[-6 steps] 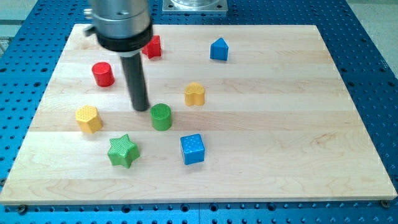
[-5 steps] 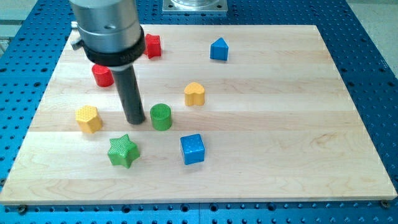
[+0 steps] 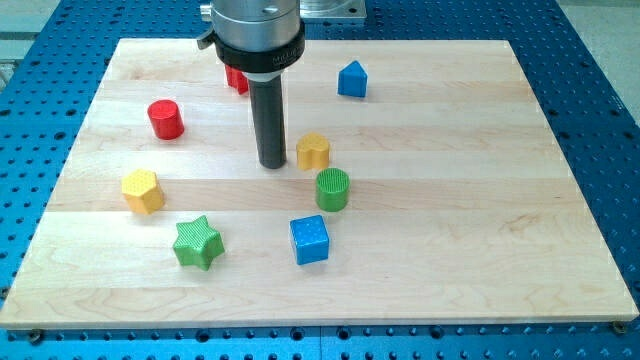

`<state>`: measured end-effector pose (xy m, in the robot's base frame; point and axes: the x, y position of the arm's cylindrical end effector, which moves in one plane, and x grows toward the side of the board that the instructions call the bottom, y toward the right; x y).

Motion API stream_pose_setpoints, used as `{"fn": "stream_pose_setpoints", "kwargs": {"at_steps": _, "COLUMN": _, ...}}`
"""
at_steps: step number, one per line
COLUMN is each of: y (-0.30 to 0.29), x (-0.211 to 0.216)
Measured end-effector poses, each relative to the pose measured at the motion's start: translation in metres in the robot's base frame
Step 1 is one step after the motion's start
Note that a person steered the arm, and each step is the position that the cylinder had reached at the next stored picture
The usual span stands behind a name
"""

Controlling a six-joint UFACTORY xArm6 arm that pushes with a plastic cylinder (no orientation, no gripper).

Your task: Move the yellow heart to the top left of the green circle

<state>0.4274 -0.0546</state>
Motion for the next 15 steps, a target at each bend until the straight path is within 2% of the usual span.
{"fn": "stream_pose_setpoints", "kwargs": {"at_steps": 2, "y": 0.001, "x": -0.045}}
{"fn": "stream_pose_setpoints", "kwargs": {"at_steps": 6, "y": 0.007, "x": -0.043}}
{"fn": "stream_pose_setpoints", "kwargs": {"at_steps": 7, "y": 0.029, "x": -0.024}}
{"fn": "stream_pose_setpoints", "kwargs": {"at_steps": 9, "y": 0.060, "x": -0.019}}
{"fn": "stream_pose_setpoints", "kwargs": {"at_steps": 10, "y": 0.062, "x": -0.052}}
{"fn": "stream_pose_setpoints", "kwargs": {"at_steps": 12, "y": 0.158, "x": -0.061}}
{"fn": "stream_pose_setpoints", "kwargs": {"at_steps": 15, "y": 0.166, "x": -0.061}}
